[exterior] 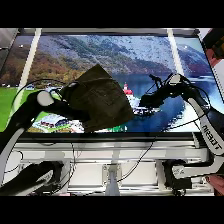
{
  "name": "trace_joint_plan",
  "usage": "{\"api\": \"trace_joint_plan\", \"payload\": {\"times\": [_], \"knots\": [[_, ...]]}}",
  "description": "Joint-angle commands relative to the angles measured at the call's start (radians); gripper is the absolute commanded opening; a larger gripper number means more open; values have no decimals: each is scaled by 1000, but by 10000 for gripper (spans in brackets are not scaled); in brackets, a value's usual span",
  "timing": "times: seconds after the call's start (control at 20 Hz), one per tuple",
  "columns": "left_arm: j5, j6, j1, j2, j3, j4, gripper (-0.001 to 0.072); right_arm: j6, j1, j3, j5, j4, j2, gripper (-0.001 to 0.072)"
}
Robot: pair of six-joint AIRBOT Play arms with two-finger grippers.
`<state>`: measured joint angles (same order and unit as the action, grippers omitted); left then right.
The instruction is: Fold the clothes and pants, and hang the long-sleeved shirts on hangers.
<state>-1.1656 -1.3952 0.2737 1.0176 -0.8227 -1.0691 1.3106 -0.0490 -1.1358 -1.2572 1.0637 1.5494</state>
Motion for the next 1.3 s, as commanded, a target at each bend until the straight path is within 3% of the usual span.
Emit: {"api": "trace_joint_plan", "payload": {"times": [0.0,0.3,0.45,0.65,0.75,0.95,1.1,1.2,1.25], "knots": [[116,-119,-1,-232,145,-1,479,-20,1,37,-40,-70,43,562],[175,-266,-1,-420,346,0,479,-11,0,44,-34,-277,128,569],[183,-279,-1,-413,359,7,479,91,-3,44,-17,-286,173,569],[184,-282,-1,-379,359,7,479,90,-50,44,8,-299,198,566],[203,-305,-1,-343,359,7,479,75,-74,41,61,-339,198,477],[285,-308,-1,-254,359,7,481,-21,-82,37,98,-451,194,126],[299,-307,-1,-164,359,10,485,-23,-82,32,106,-450,190,95],[310,-294,-1,-104,359,34,545,-23,-82,32,106,-456,190,92],[314,-291,-1,-76,359,37,596,-23,-82,32,106,-457,190,47]]}}
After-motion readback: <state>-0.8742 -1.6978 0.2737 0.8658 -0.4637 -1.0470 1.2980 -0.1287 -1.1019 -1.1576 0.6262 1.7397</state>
